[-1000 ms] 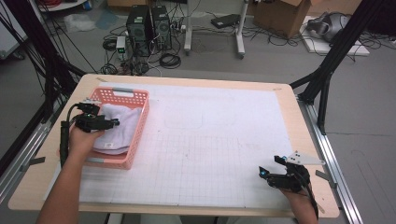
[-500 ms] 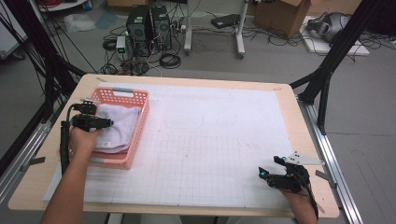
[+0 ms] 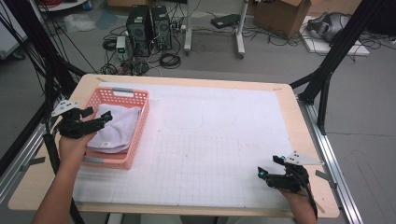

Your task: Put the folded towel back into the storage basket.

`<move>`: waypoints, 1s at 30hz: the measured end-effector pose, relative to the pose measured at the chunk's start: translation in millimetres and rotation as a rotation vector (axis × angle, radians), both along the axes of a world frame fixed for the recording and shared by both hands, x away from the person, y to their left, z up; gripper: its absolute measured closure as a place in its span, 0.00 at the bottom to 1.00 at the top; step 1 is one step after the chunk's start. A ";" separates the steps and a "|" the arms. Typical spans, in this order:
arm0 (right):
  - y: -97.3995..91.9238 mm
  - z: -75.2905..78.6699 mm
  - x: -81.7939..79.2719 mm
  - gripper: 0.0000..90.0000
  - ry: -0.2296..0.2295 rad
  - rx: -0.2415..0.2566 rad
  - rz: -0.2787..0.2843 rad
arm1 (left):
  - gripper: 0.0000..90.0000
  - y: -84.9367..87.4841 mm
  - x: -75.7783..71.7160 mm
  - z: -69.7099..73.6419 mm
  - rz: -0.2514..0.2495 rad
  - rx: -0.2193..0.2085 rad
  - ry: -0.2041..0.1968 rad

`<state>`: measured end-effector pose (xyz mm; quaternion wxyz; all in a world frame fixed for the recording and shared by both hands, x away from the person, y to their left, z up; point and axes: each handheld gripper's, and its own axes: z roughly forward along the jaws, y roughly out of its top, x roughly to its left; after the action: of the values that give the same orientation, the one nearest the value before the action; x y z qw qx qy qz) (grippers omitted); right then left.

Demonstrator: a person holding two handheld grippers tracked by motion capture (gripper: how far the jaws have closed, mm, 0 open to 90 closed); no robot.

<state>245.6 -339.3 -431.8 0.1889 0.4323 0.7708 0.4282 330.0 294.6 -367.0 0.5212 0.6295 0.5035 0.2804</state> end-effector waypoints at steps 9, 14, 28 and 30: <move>0.7 1.7 -1.3 0.21 -0.026 -0.005 0.004 | 0.25 -26.9 -37.2 4.9 -0.109 -0.039 -0.121; 0.2 2.8 -1.9 0.21 -0.040 -0.004 0.001 | 0.26 -47.4 -49.6 8.3 -0.174 -0.027 -0.157; 0.2 5.8 -4.3 0.21 -0.066 0.012 0.005 | 0.27 -113.0 -68.6 4.4 -0.340 -0.062 -0.194; -0.7 6.1 -4.6 0.21 -0.071 0.012 0.003 | 0.27 -124.5 -71.0 2.1 -0.357 -0.059 -0.196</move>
<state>241.0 -340.0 -425.7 0.2127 0.4168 0.7616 0.4483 259.1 170.1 -364.9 0.6271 0.6630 0.3389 0.2287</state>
